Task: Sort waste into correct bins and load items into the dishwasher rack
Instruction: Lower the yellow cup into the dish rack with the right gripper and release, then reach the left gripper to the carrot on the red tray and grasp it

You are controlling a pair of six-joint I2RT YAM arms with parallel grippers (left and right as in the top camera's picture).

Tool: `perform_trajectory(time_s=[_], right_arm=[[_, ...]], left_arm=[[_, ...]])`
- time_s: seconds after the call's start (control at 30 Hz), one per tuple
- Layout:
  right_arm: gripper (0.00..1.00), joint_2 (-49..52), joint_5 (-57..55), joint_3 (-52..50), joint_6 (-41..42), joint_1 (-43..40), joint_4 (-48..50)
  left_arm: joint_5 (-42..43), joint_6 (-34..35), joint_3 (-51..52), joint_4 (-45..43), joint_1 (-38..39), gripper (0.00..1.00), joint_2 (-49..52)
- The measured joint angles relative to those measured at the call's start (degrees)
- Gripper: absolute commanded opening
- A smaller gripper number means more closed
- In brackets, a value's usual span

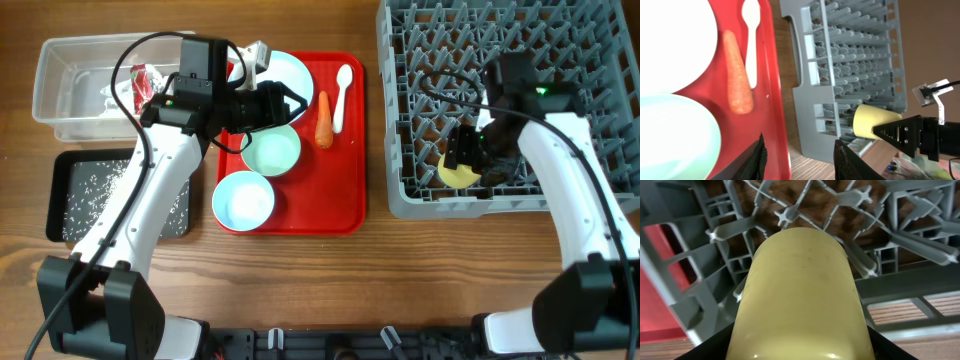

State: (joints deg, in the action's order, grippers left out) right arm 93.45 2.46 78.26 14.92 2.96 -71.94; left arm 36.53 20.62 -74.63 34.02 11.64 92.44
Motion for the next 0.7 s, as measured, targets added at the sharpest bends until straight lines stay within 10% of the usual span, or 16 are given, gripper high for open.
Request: perform_trajectory(time_s=[0.2, 0.7], right_arm=[[0.99, 3.3, 0.0, 0.0, -1.3, 0.0, 0.9], [0.99, -2.0, 9.0, 16.8, -4.7, 0.6, 2.1]], left_arm=[[-1.8, 0.0, 0.0, 0.1, 0.0, 0.44, 0.0], [-5.7, -1.0, 0.0, 3.1, 0.0, 0.35, 0.0]])
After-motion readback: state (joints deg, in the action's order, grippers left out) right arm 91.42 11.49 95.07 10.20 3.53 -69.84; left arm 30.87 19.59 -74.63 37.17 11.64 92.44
